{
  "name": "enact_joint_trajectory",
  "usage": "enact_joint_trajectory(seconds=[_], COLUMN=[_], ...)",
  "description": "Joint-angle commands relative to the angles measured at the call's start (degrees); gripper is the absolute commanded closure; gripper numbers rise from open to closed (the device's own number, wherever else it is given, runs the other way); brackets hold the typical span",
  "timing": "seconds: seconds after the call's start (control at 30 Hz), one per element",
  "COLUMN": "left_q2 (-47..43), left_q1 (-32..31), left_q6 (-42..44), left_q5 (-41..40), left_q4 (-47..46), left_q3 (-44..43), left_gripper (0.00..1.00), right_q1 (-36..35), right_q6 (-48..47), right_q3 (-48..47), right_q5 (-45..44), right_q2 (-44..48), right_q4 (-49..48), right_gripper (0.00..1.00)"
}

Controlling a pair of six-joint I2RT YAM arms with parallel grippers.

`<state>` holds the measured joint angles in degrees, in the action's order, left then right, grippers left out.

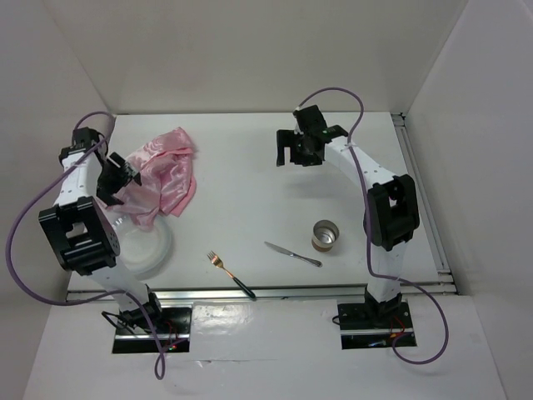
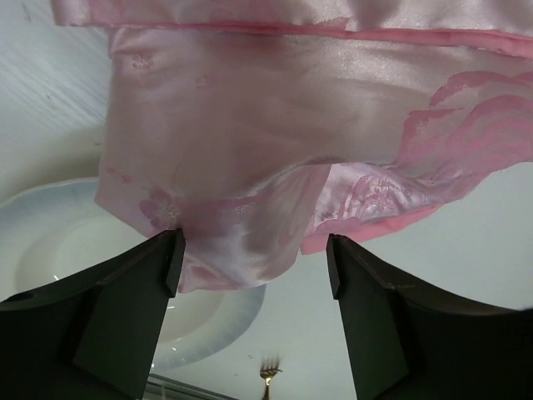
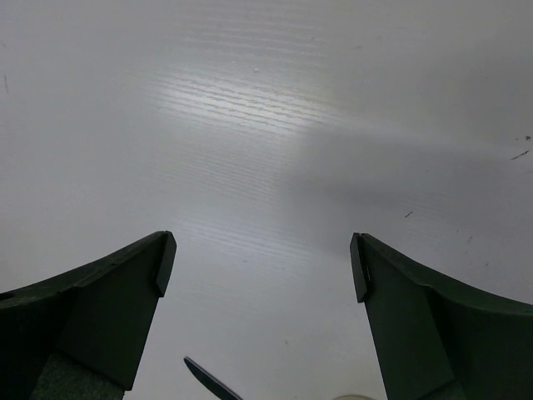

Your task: Set the dinner table for one person

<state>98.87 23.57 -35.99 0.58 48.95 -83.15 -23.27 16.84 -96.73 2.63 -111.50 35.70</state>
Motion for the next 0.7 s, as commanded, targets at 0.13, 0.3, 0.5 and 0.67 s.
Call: enact_joint_trajectory(seconds=[0.13, 0.3, 0.5, 0.67], left_q2=[2.4, 3.0, 4.1, 4.7], left_q1=[0.1, 0.1, -3.2, -10.0], left_q6=[1.7, 2.2, 4.0, 4.6], left_q5=[3.4, 5.4, 7.4, 10.5], left_q4=[-2.5, -4.1, -2.7, -2.7], left_q3=[2.3, 3.4, 0.6, -3.8], left_gripper=[0.26, 0.52, 1.00, 1.00], right_q1=[-0.3, -0.3, -0.3, -0.3], right_q6=[-0.6, -0.6, -0.6, -0.6], right_q3=[-3.8, -4.3, -4.3, -4.3], right_q5=[0.3, 0.3, -0.3, -0.3], right_q2=[-0.6, -1.1, -1.6, -1.6], right_q4=[-1.1, -0.6, -0.5, -0.5], right_gripper=[0.01, 0.01, 0.01, 0.01])
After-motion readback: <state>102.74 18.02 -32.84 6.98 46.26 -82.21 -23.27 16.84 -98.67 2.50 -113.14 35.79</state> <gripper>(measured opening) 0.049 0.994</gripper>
